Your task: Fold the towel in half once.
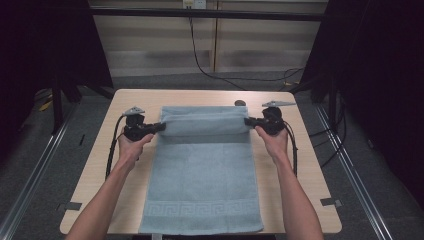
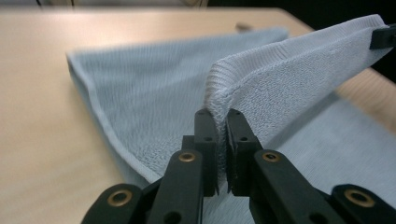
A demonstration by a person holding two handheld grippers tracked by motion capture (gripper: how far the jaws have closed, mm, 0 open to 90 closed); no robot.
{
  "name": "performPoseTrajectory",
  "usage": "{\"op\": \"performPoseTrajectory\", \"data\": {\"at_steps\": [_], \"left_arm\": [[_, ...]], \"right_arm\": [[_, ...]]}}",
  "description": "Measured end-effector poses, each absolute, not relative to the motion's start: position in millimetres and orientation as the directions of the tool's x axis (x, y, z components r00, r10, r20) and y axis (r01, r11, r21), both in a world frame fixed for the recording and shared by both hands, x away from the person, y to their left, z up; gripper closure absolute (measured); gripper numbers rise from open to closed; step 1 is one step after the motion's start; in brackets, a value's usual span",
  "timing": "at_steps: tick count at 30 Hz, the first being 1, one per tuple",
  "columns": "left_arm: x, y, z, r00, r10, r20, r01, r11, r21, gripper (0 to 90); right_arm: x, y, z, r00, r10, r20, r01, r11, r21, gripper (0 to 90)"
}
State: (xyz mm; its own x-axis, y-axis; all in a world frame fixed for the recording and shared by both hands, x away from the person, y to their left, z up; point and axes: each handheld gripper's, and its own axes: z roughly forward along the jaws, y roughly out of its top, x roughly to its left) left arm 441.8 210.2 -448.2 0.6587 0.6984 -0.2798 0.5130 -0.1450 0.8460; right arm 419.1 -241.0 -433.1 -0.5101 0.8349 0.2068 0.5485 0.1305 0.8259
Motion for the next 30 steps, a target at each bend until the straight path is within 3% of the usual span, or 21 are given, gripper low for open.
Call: {"op": "performPoseTrajectory", "data": {"at_steps": [9, 19, 24, 30], "left_arm": [[416, 229, -369, 0.728, 0.652, -0.209, 0.364, -0.109, 0.925, 85.1], [357, 244, -344, 0.78, 0.6, -0.178, 0.29, -0.094, 0.953, 85.0], [330, 250, -364, 0.795, 0.583, -0.166, 0.311, -0.157, 0.937, 84.4], [297, 253, -416, 0.807, 0.551, -0.215, 0.379, -0.204, 0.903, 84.0]], "right_arm": [[394, -239, -355, -0.585, 0.797, 0.149, 0.389, 0.114, 0.914, 86.1], [338, -237, -316, -0.658, 0.746, 0.106, 0.292, 0.123, 0.948, 86.0], [304, -234, -325, -0.683, 0.726, 0.086, 0.298, 0.17, 0.939, 85.8], [264, -235, -386, -0.708, 0.692, 0.141, 0.394, 0.221, 0.892, 85.2]]}}
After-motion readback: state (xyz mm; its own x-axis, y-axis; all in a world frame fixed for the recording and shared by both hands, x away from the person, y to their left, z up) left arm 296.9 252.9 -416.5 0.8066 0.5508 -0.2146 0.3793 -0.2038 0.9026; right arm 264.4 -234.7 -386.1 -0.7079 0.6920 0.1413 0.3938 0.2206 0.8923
